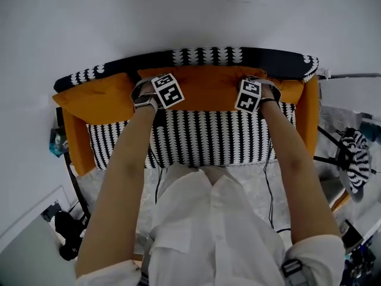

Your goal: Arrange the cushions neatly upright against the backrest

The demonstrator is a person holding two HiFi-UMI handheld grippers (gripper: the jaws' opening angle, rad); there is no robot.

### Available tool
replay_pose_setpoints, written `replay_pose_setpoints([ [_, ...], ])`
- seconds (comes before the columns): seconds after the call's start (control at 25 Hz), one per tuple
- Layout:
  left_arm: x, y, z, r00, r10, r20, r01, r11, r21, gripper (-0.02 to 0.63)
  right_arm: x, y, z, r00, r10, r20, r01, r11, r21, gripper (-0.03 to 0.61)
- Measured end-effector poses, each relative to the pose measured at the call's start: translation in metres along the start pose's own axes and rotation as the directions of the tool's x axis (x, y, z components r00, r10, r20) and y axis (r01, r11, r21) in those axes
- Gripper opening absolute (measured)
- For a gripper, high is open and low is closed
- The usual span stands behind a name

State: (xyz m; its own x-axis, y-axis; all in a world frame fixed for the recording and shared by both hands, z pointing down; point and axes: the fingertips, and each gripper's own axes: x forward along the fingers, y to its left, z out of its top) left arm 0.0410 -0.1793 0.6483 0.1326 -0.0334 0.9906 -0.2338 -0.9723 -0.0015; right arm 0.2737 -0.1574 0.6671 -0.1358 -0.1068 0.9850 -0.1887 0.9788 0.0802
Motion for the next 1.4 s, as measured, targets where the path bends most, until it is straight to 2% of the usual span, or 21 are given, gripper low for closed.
replay_pose_setpoints([
  [0.2, 0.002, -0.01, -0.028, 1.0, -0.015, -0.022, 0.014, 0.999, -0.05, 0.021, 0.008, 0.006, 0.021, 1.0, 0.005, 0.013, -0.005, 1.0, -0.009, 0.017],
  [0.36, 0.008, -0.005, -0.046, 0.999, 0.033, -0.019, -0.035, 0.996, -0.077, 0.021, 0.017, 0.006, 0.035, 1.0, -0.023, 0.001, 0.023, 0.999, -0.029, 0.018],
  [0.6, 0.012, 0.003, -0.043, 0.997, 0.077, 0.025, -0.074, 0.993, -0.091, 0.053, 0.025, 0.003, 0.029, 0.998, -0.04, -0.048, 0.039, 0.999, -0.023, 0.037],
  [0.72, 0.01, 0.009, -0.038, 0.994, 0.095, 0.058, -0.089, 0.99, -0.106, 0.086, 0.022, -0.004, 0.029, 0.998, -0.055, -0.027, 0.056, 0.998, 0.016, 0.069],
  [0.88, 0.006, 0.011, -0.037, 0.991, 0.096, 0.091, -0.083, 0.988, -0.132, 0.224, 0.009, -0.016, 0.036, 0.996, -0.086, 0.021, 0.083, 0.991, 0.101, 0.108],
  [1.04, -0.008, 0.015, -0.031, 0.982, 0.112, 0.151, -0.077, 0.971, -0.225, 0.258, -0.01, -0.028, 0.039, 0.987, -0.133, 0.088, 0.109, 0.964, 0.242, 0.126],
  [1.12, -0.019, 0.015, -0.022, 0.969, 0.112, 0.218, -0.043, 0.953, -0.302, 0.259, -0.02, -0.029, 0.036, 0.983, -0.145, 0.112, 0.106, 0.948, 0.3, 0.135],
  [1.24, -0.04, 0.014, -0.016, 0.939, 0.137, 0.317, 0.0, 0.918, -0.395, 0.252, -0.04, -0.026, 0.036, 0.972, -0.162, 0.172, 0.082, 0.914, 0.398, 0.135],
  [1.4, -0.078, 0.01, -0.008, 0.876, 0.201, 0.438, 0.036, 0.879, -0.475, 0.218, -0.076, -0.021, 0.037, 0.924, -0.24, 0.297, 0.036, 0.83, 0.556, 0.133],
])
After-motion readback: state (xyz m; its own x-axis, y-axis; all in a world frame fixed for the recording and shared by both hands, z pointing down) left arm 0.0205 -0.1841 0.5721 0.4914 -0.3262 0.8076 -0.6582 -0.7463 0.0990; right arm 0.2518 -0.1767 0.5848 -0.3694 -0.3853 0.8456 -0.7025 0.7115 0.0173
